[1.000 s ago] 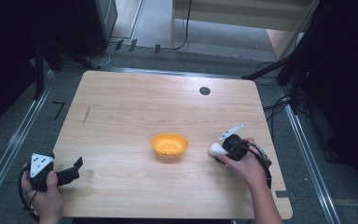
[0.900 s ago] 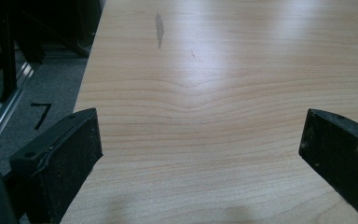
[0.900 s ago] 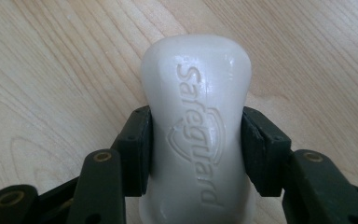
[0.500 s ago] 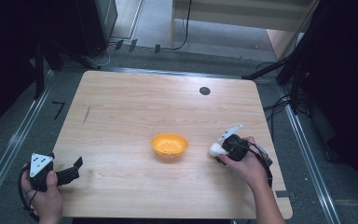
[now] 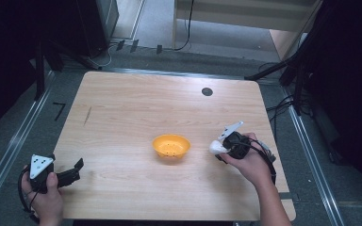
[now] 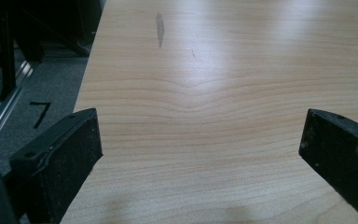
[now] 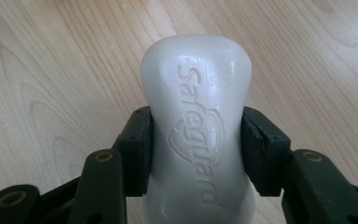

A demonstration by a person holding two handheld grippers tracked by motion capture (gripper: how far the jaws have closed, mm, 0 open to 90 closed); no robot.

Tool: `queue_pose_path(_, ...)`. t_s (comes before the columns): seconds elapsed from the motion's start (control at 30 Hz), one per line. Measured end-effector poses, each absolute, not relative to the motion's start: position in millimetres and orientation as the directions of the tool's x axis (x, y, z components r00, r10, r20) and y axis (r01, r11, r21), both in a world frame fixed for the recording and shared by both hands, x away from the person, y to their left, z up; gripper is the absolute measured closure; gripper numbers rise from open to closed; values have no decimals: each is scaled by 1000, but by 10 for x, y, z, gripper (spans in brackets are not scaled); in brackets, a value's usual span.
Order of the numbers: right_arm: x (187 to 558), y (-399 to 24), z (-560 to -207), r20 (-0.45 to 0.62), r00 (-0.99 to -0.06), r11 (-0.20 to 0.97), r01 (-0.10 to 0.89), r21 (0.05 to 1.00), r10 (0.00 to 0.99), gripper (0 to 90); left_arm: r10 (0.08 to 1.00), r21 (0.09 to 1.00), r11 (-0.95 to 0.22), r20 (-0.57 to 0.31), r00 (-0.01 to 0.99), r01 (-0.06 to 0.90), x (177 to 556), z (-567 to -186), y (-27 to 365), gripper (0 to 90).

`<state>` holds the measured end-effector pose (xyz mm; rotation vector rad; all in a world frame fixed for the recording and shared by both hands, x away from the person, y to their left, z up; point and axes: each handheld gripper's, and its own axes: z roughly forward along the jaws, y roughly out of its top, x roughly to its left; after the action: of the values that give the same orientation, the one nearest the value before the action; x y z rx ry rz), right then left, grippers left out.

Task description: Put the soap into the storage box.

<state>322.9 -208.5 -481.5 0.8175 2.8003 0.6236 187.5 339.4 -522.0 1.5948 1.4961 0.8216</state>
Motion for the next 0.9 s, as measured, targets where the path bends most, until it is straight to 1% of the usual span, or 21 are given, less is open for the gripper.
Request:
queue_pose_path(0.47, 3303, -1880, -4560, -76, -887, 814, 381, 437, 456, 504, 994, 874, 5, -58, 95, 486, 1875, -5220, 3397, 0)
queue_pose_path(0.9, 3354, -1722, -4406, -90, -904, 830, 339, 443, 417, 504, 994, 874, 6, -59, 95, 486, 1876, -5221, 3398, 0)
